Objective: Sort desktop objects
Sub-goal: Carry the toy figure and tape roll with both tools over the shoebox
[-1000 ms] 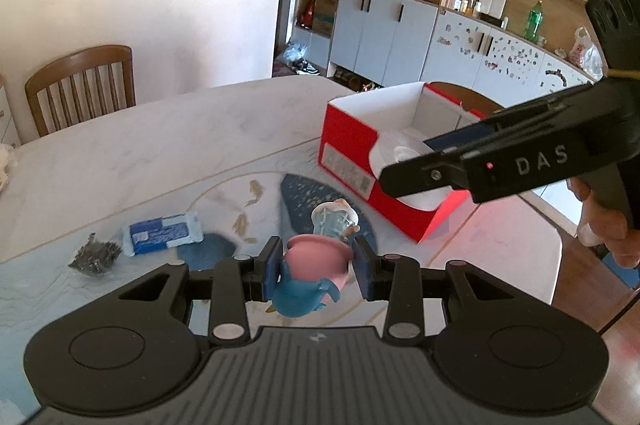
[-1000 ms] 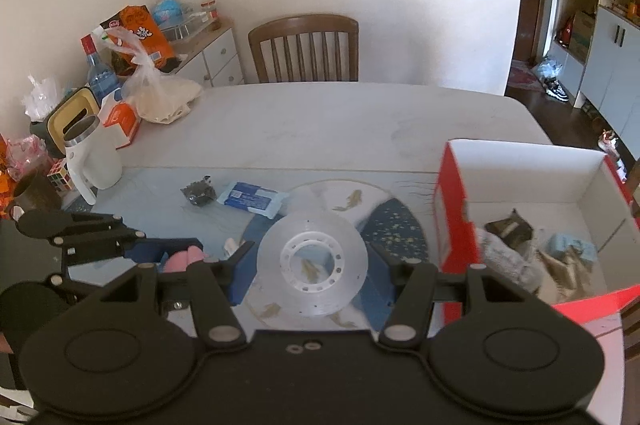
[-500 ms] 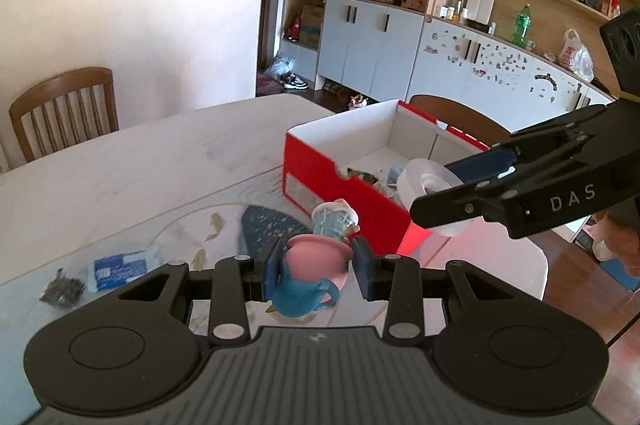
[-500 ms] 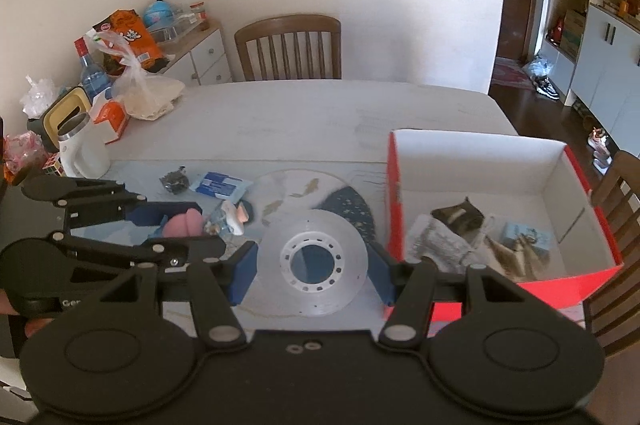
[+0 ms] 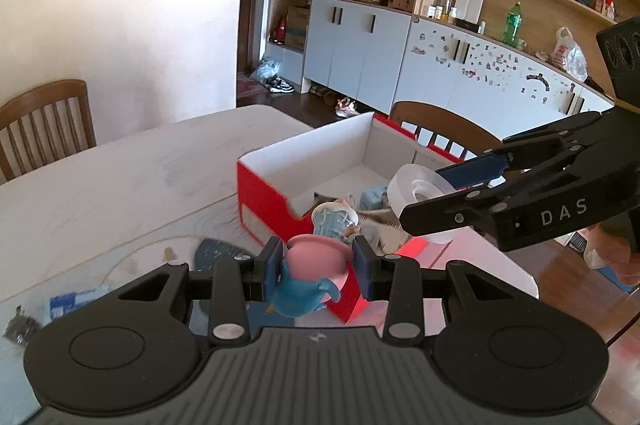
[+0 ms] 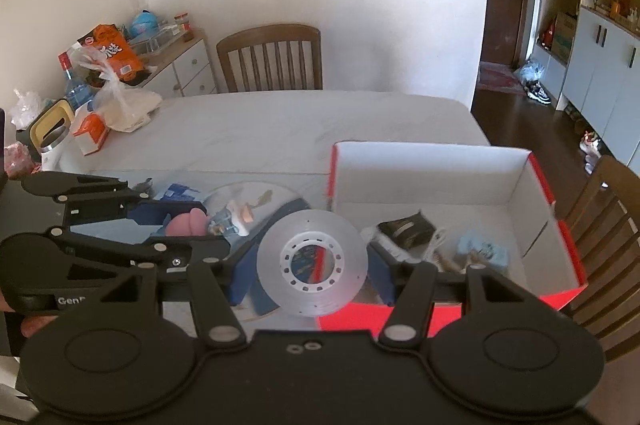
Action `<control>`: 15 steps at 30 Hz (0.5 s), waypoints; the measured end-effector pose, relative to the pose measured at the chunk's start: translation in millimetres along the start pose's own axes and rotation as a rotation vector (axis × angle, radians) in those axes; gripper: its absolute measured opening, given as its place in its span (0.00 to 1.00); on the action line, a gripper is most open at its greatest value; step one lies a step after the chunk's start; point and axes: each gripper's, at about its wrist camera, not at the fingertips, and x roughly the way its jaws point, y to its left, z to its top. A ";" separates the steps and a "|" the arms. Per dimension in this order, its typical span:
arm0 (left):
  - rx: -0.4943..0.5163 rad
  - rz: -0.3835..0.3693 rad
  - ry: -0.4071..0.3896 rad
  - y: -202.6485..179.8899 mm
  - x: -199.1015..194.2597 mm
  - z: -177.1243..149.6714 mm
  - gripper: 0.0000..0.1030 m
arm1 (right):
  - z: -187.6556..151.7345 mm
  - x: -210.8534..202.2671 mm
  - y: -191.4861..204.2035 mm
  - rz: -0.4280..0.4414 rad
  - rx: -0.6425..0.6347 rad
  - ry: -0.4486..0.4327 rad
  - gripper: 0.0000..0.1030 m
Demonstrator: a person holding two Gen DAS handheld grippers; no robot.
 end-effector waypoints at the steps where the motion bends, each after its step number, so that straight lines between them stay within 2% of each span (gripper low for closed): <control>1: 0.003 0.001 -0.002 -2.8 3.0 4.2 0.35 | 0.8 -0.5 -5.3 -0.005 -0.002 -0.001 0.57; 15: 0.032 -0.015 0.030 -21.0 58.0 52.2 0.35 | 6.5 9.6 -69.2 -0.064 0.014 0.006 0.57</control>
